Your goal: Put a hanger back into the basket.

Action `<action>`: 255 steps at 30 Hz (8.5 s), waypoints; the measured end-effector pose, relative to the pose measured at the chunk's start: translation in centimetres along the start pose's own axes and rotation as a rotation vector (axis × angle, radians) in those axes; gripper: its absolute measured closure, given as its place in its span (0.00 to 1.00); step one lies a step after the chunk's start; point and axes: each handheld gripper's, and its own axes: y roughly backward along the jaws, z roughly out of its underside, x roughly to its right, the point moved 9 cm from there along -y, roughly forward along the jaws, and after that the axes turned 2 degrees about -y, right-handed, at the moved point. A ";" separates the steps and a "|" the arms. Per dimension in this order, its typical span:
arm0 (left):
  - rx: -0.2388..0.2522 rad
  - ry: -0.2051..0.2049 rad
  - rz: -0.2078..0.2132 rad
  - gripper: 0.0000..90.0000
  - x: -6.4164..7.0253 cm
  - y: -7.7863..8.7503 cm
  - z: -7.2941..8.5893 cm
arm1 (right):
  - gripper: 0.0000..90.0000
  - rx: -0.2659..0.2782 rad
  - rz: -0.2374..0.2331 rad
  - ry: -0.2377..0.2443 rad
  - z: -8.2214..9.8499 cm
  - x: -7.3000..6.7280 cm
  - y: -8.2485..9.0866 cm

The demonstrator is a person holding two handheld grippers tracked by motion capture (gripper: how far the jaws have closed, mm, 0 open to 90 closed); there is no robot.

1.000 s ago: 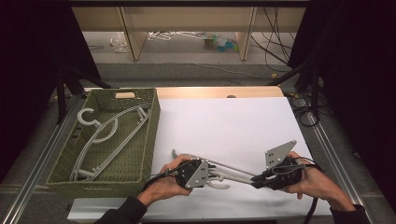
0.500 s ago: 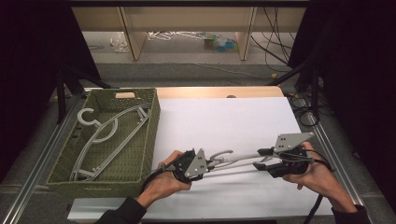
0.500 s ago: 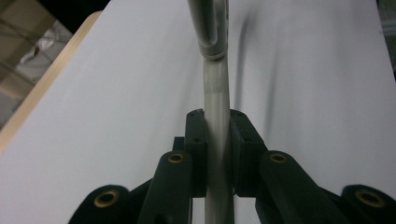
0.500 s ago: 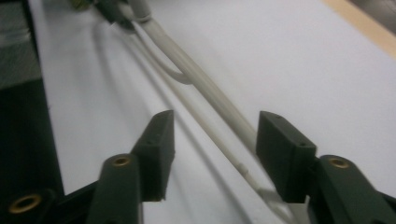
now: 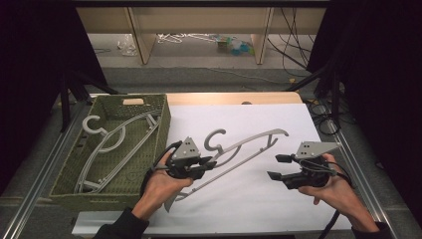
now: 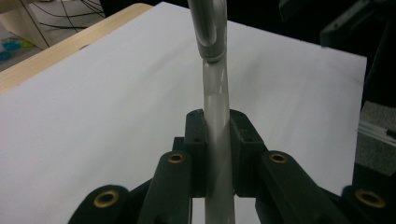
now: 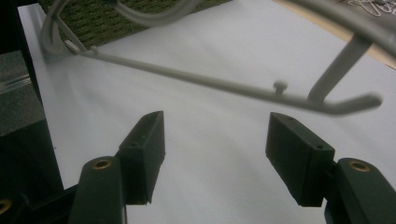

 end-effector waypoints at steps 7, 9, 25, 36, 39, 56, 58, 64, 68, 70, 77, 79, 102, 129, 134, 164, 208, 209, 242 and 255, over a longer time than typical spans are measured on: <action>0.098 0.050 -0.007 0.88 0.2 4.3 -3.1 | 0.42 -0.004 -0.018 -0.024 1.2 -0.7 -0.2; 0.126 0.056 -0.007 0.88 0.1 5.8 -4.1 | 0.41 0.003 -0.023 -0.030 1.5 -0.8 -0.2; 0.158 0.101 -0.214 0.88 -7.9 15.2 -6.5 | 0.35 0.012 -0.027 -0.073 2.9 -0.8 -0.6; 0.166 0.121 -0.296 0.88 -12.5 17.7 -4.6 | 0.35 0.008 -0.029 -0.084 3.1 -0.9 -0.7; 0.160 0.142 -0.321 0.88 -13.7 18.2 -3.7 | 0.34 0.007 -0.024 -0.083 3.2 -0.7 -0.8; 0.104 0.276 -0.487 0.88 -20.2 21.4 2.9 | 0.32 -0.005 -0.022 -0.093 3.6 -0.6 -1.0; 0.099 0.284 -0.496 0.88 -20.5 21.6 3.5 | 0.32 -0.008 -0.024 -0.097 3.6 -0.6 -1.1; 0.055 0.290 -0.511 0.88 -21.3 21.6 5.4 | 0.32 -0.011 -0.028 -0.096 3.7 -0.6 -1.2; 0.012 0.284 -0.511 0.88 -21.4 21.2 6.6 | 0.32 -0.014 -0.029 -0.094 3.8 -0.6 -1.2; -0.011 0.273 -0.511 0.88 -21.5 21.1 7.1 | 0.32 -0.014 -0.029 -0.096 3.7 -0.6 -1.3; -0.072 0.266 -0.493 0.88 -21.7 20.5 9.1 | 0.32 -0.019 -0.033 -0.097 3.8 -0.6 -1.3; -0.078 0.267 -0.476 0.88 -21.7 20.2 9.4 | 0.32 -0.024 -0.029 -0.091 4.0 -0.6 -1.4; -0.257 0.313 -0.361 0.88 -21.8 16.5 12.7 | 0.32 -0.031 -0.038 -0.097 4.1 -0.6 -1.6; -0.270 0.351 -0.630 0.71 -24.3 17.4 14.4 | 0.32 -0.029 -0.028 -0.113 4.4 -0.3 -1.9; -0.263 0.339 -0.639 0.67 -24.1 17.6 14.3 | 0.31 -0.033 -0.027 -0.118 4.5 -0.3 -2.0; 0.075 0.299 -0.554 0.33 -17.1 16.7 5.5 | 0.30 0.018 -0.001 -0.139 4.0 0.2 -2.1; 0.179 0.144 -0.180 0.21 -0.7 2.4 3.2 | 0.25 0.075 -0.010 -0.159 3.5 0.0 -2.5; 0.182 0.133 -0.183 0.21 -0.4 2.1 3.4 | 0.25 0.083 0.001 -0.159 3.4 0.0 -2.4; 0.248 0.092 -0.188 0.19 0.6 3.6 6.8 | 0.18 0.132 0.037 -0.177 4.9 -2.5 -1.1; 0.249 0.073 -0.178 0.19 0.8 3.5 6.8 | 0.18 0.132 0.036 -0.165 4.9 -2.5 -1.2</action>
